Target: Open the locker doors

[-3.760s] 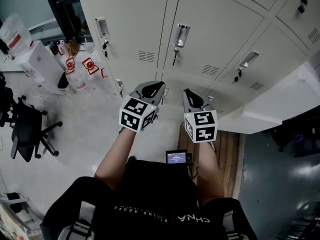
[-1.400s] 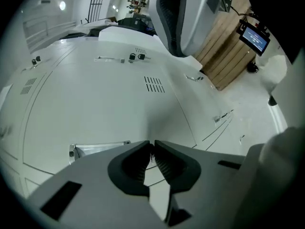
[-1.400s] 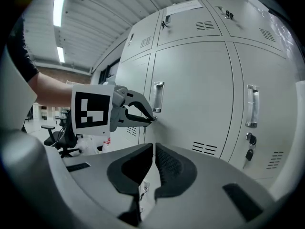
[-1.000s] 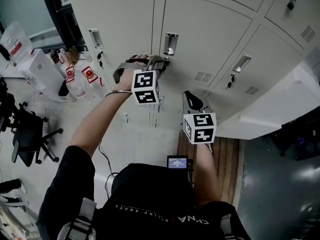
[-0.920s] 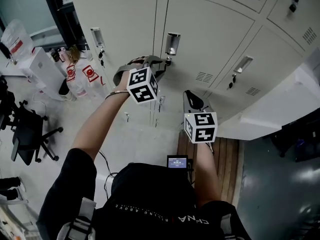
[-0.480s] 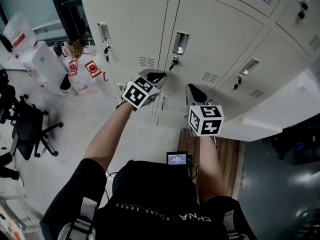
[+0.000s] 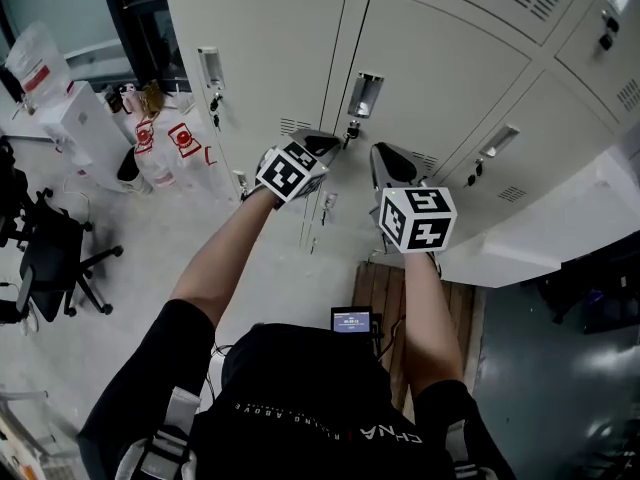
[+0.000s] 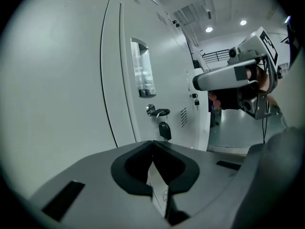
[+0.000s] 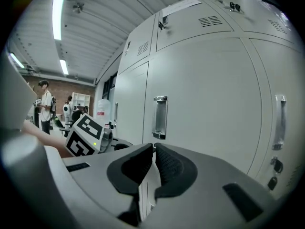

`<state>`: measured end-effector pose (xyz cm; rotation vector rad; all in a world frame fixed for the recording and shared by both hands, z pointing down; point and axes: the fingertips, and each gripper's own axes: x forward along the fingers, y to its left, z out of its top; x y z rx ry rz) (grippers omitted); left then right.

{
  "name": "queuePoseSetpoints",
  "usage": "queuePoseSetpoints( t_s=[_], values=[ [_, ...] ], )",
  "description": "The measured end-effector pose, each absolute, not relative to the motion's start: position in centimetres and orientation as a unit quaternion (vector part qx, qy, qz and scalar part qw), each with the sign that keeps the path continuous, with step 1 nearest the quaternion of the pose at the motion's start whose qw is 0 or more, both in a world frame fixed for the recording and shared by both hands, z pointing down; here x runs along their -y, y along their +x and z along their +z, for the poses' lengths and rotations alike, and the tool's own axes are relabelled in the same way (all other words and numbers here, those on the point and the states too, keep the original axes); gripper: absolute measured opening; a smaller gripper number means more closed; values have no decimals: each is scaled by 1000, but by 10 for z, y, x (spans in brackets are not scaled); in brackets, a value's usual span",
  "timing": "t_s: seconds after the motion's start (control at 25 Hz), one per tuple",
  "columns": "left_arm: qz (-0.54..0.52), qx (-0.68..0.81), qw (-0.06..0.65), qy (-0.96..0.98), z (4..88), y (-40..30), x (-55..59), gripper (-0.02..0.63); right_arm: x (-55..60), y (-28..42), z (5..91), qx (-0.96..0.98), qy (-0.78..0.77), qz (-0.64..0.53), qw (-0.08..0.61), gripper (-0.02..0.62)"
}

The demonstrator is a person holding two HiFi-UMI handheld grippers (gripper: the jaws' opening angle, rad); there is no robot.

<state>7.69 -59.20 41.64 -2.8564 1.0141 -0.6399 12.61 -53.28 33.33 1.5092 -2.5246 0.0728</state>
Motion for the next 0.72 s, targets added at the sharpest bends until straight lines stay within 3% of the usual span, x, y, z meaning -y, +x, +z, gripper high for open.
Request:
queuePoseSetpoints(
  t_s=[0.72],
  values=[
    [-205, -312, 38, -927, 409, 83, 615, 20, 598, 84, 304, 847, 522, 23, 99, 44]
  ],
)
